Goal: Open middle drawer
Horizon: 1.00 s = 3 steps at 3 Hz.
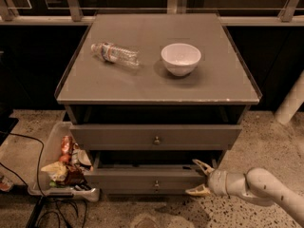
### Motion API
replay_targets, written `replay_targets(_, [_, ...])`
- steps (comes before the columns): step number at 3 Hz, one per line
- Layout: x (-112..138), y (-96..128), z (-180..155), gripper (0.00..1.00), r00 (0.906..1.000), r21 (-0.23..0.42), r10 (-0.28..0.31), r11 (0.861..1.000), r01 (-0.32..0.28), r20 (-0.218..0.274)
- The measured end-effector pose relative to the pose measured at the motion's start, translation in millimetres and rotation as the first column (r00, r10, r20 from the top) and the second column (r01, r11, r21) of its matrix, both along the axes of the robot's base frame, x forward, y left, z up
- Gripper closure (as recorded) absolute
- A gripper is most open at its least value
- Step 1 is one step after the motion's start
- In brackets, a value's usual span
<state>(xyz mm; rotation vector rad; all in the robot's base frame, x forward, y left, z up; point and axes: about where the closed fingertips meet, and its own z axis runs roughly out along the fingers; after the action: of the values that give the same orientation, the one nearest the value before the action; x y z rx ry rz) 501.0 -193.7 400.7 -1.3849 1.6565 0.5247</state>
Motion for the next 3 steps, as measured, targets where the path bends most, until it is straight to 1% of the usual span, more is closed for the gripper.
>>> replay_targets(2, [2.4, -0.4, 16.6, 0.83, 1.0000, 0.000, 0.000, 1.000, 0.000, 0.000])
replay_targets(3, [2.3, -0.6, 19.9, 1.00, 1.0000, 0.000, 0.000, 1.000, 0.000, 0.000])
